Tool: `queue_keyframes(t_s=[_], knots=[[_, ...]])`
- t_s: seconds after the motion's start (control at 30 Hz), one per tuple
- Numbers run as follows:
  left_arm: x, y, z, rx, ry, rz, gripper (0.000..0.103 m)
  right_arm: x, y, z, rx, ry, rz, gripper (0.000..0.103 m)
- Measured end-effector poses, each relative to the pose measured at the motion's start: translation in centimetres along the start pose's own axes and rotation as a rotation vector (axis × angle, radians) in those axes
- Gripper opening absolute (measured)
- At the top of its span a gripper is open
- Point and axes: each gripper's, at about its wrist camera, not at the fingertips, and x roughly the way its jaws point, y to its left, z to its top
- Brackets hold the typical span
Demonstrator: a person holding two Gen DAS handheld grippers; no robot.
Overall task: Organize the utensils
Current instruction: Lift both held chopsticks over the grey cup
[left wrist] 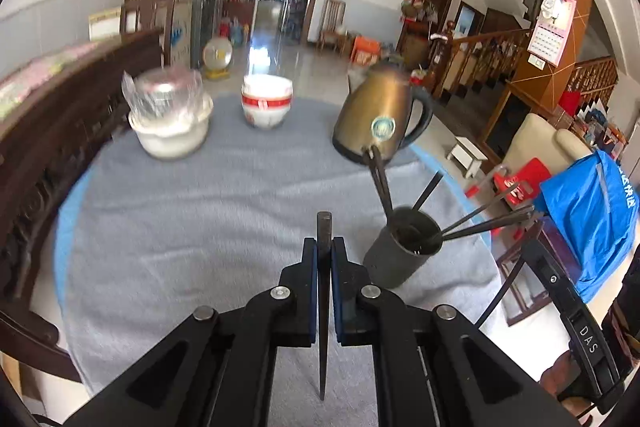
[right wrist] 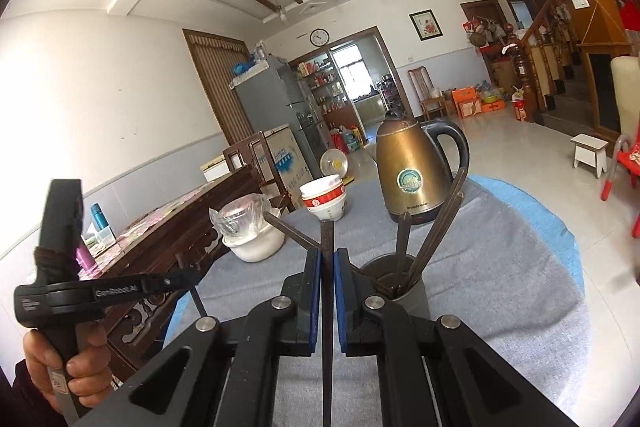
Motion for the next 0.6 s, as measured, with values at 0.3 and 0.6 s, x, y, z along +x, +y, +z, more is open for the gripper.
queue_keyframes(t_s=[0.3, 0.6], knots=[[-1.4, -1.5, -0.1, 0.06, -0.061, 0.063, 0.007, -0.6, 0.8, 0.2, -0.007, -0.02, 0.001, 0.007], [-2.9, -2.7, 0.0, 0.11, -0.114, 0.105, 0.007, -1.0, 1.0, 0.9, -0.01, -0.044, 0.004, 0.007]])
